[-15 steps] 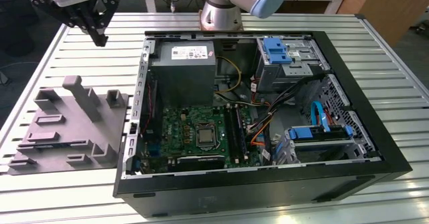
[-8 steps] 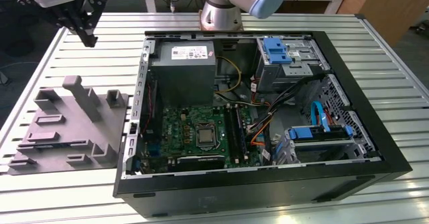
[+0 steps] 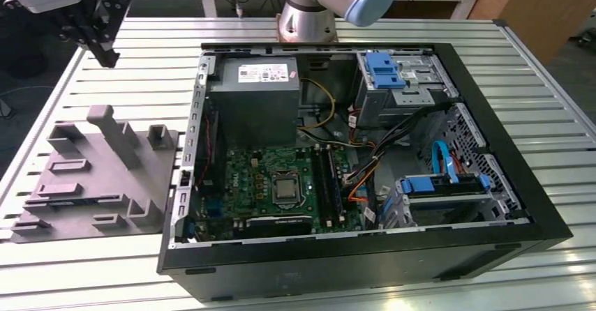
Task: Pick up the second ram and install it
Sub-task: 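Reach for the second ram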
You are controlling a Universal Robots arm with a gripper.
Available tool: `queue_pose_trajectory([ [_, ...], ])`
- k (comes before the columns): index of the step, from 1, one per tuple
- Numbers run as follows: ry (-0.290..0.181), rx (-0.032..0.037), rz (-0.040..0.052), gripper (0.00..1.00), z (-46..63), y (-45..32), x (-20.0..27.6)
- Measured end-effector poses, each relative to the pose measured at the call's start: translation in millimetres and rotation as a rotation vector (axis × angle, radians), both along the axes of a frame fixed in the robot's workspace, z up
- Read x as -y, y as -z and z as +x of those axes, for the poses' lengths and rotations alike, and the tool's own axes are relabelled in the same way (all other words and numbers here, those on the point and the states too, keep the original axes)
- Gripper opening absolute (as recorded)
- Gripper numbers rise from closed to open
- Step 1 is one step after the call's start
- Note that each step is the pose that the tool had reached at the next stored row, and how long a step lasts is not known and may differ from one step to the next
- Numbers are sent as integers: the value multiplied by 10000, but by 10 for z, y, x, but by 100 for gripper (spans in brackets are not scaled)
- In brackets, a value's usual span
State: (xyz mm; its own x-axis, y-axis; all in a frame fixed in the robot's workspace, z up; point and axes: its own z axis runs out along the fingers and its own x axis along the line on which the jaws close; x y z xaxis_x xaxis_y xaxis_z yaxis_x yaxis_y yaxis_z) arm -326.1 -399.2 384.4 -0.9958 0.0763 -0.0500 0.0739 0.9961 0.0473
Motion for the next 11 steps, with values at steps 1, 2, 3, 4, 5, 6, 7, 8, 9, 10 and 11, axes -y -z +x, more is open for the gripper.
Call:
queue_pose_trajectory([
  [1, 0, 0, 1, 11, -12, 5, 3],
  [2, 0, 0, 1, 11, -22, 9, 7],
  [3, -2, 0, 1, 11, -30, 12, 13],
  [4, -1, 1, 1, 11, -39, 16, 22],
  [5, 0, 0, 1, 11, -48, 19, 30],
  [6, 0, -1, 0, 11, -57, 22, 40],
  [7, 0, 0, 1, 11, -67, 27, 50],
  [8, 0, 0, 0, 11, -79, 31, 60],
  [9, 0, 1, 1, 11, -91, 36, 70],
  [10, 0, 0, 1, 11, -104, 41, 80],
  [11, -1, 1, 2, 11, -116, 46, 89],
])
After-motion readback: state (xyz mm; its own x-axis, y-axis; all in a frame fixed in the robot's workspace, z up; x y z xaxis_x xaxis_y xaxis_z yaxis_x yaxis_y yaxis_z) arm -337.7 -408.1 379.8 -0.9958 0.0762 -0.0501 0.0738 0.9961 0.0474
